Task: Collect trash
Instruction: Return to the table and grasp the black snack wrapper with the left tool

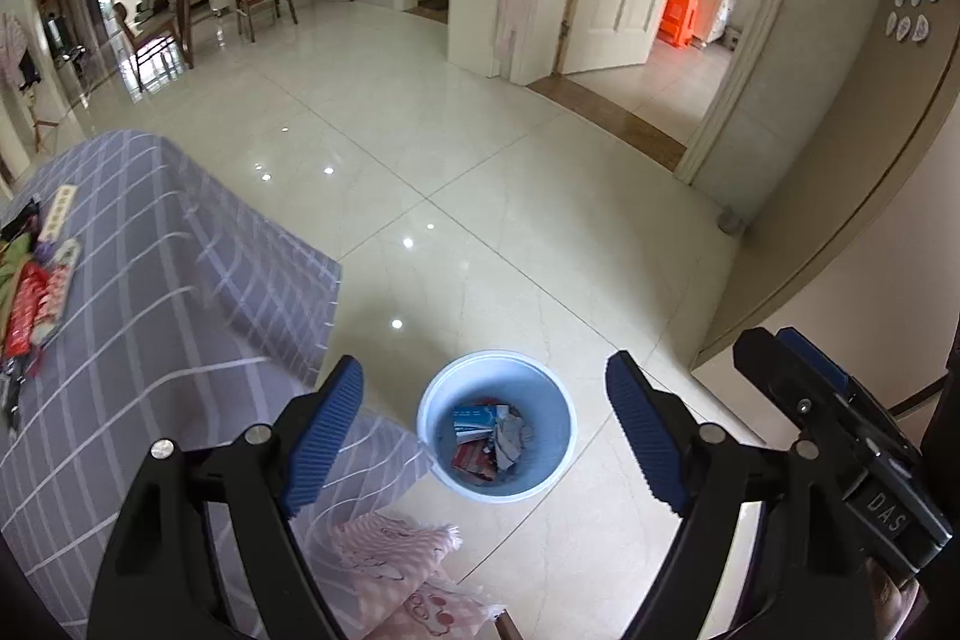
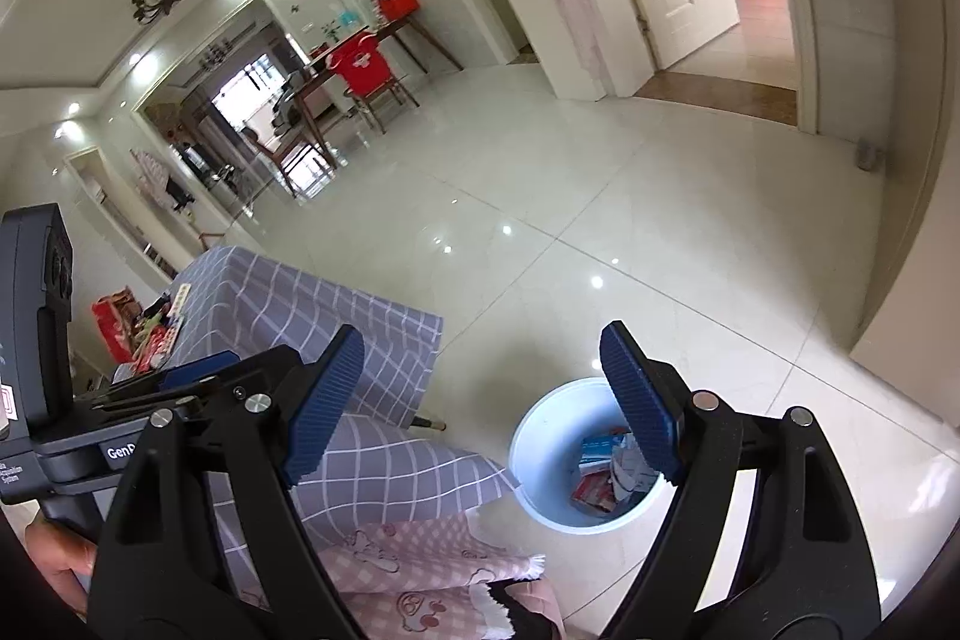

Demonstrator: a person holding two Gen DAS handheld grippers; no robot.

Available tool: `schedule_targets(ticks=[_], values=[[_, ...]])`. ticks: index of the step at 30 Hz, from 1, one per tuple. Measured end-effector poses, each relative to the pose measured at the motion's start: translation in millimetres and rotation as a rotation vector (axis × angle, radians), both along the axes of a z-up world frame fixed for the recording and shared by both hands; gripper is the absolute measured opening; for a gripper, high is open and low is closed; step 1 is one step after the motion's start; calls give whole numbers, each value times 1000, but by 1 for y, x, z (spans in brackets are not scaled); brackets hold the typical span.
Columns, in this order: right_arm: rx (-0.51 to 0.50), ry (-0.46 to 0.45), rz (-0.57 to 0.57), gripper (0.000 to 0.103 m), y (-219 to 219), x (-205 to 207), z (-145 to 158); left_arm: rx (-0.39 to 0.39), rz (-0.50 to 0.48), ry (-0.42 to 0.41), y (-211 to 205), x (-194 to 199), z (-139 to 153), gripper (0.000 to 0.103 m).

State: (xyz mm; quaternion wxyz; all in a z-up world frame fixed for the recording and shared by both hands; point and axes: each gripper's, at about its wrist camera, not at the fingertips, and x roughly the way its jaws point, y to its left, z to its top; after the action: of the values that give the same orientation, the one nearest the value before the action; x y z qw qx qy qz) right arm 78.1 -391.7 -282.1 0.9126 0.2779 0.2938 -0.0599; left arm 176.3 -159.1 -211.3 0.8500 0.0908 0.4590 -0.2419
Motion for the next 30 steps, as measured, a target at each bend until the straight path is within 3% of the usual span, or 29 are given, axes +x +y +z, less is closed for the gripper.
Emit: schedule_targets(ticks=[9, 13, 19, 24, 26, 30], values=[[-32, -29, 151, 80, 67, 24, 25, -7, 109, -96, 77, -3, 33, 81], [-55, -46, 237, 80, 110, 41, 38, -12, 218, -134, 130, 1, 46, 81], [-105, -53, 381, 80, 179, 77, 53, -47, 371, -137, 220, 14, 54, 81], [-132, -39, 470, 80, 228, 107, 55, -50, 417, -118, 268, 29, 47, 81], [-133, -31, 485, 80, 239, 116, 54, -36, 410, -106, 278, 36, 40, 68], [-148, -8, 513, 80, 255, 134, 50, -11, 382, -81, 280, 51, 27, 55]])
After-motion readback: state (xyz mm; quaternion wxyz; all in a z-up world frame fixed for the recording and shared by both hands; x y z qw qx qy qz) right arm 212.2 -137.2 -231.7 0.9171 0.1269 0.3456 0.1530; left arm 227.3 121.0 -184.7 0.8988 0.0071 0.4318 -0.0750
